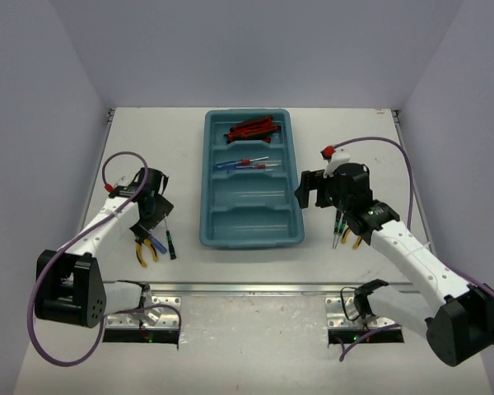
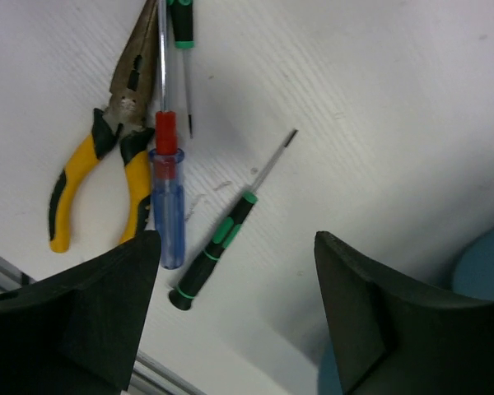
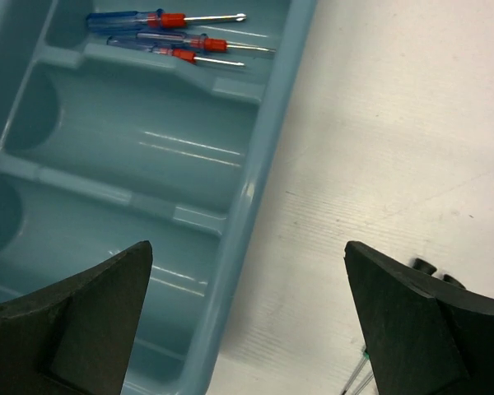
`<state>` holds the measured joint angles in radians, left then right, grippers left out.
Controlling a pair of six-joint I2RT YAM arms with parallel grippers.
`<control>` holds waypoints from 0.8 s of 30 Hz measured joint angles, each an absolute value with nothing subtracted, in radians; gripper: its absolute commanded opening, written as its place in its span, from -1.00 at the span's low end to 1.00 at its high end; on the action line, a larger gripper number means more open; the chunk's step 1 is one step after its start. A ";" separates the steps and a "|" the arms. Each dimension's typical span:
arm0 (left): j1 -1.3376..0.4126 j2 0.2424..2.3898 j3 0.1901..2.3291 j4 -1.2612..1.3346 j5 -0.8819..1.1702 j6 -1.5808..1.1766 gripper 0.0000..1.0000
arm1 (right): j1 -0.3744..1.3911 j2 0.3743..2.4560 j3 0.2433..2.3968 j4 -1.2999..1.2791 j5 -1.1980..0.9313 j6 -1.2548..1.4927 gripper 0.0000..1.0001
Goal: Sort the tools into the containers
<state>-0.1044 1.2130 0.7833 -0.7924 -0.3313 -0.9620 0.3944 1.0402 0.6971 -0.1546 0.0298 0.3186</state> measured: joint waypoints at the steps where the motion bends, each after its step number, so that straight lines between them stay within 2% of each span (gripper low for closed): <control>1: -0.103 1.241 0.787 -0.805 -0.335 -0.988 0.10 | 0.393 1.040 0.697 -0.156 0.041 0.318 0.98; 12: -0.102 1.344 0.799 -0.855 -0.421 -1.108 -0.02 | 0.282 1.052 0.685 -0.160 0.070 0.341 0.98; 19: -0.092 1.419 0.768 -0.798 -0.414 -1.105 -0.22 | 0.277 1.044 0.675 -0.159 0.047 0.353 0.98; 24: -0.090 1.471 0.772 -0.771 -0.408 -1.099 -0.29 | 0.276 1.020 0.659 -0.158 0.038 0.359 0.98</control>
<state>-0.0897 1.4709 0.7724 -0.7712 -0.4082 -1.0987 0.2764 1.0201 0.6587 -0.1584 0.0378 0.3591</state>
